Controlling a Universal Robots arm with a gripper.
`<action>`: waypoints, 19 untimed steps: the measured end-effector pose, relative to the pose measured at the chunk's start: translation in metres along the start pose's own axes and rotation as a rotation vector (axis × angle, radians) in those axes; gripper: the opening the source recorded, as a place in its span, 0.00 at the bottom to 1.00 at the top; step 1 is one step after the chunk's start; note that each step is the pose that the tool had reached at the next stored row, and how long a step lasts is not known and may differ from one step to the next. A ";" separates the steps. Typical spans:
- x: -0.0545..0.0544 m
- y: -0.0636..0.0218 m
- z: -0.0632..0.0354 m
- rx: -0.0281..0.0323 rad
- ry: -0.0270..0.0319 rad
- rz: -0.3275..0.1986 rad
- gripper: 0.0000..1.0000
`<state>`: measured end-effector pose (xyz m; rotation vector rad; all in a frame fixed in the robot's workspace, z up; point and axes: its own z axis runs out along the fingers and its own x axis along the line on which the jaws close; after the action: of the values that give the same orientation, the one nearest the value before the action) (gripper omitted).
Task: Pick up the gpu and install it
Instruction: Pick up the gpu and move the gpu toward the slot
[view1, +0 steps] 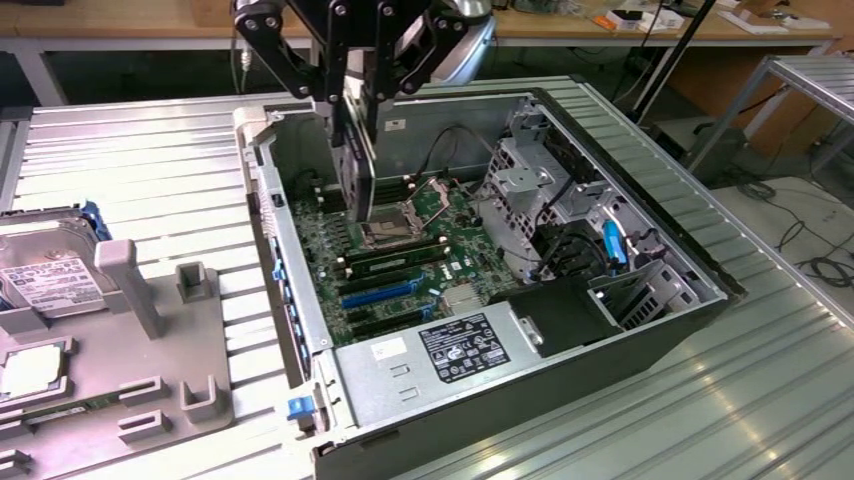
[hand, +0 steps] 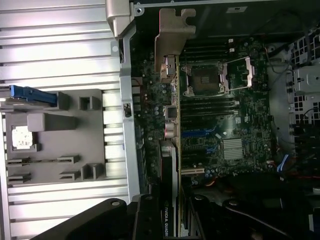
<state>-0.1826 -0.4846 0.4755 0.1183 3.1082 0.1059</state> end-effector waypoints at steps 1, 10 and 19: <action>-0.001 0.0001 0.0001 0.0000 0.0000 0.000 0.27; -0.020 0.0015 0.0006 0.0000 0.0000 0.000 0.27; -0.039 0.0029 0.0012 0.0000 0.0000 0.000 0.27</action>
<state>-0.1435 -0.4846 0.4755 0.1184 3.1082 0.1059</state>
